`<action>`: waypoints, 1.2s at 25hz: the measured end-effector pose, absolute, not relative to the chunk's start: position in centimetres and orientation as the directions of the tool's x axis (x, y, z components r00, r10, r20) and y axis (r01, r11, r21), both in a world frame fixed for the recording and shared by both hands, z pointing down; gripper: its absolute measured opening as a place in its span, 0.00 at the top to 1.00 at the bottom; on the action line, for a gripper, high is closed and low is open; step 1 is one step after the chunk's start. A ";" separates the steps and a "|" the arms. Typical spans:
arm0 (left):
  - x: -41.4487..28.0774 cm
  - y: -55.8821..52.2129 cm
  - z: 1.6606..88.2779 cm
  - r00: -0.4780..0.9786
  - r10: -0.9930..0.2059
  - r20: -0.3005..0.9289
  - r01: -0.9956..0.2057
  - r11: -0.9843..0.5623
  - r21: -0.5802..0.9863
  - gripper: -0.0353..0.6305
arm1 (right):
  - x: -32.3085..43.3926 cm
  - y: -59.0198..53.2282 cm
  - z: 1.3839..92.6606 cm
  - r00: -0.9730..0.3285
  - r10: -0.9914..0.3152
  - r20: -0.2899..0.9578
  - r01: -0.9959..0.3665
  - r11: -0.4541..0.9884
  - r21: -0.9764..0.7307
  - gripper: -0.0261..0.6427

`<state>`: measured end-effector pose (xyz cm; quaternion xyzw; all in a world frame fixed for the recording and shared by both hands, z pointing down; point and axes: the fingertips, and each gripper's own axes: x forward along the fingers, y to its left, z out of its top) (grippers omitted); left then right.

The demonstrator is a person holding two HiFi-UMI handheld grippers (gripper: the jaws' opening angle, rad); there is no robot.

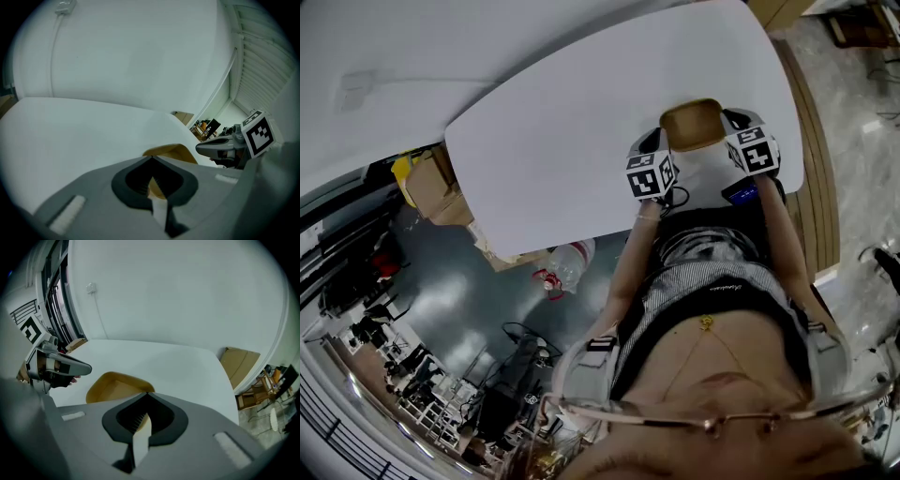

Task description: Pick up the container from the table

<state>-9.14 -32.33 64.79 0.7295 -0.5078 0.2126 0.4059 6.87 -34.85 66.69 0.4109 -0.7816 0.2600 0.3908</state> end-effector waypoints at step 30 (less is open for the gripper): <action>-7.6 -31.3 72.3 0.347 -0.420 0.838 -0.924 -0.002 0.382 0.88 | 7.1 -34.5 72.1 -0.320 -0.275 0.906 -0.868 0.469 -0.165 0.87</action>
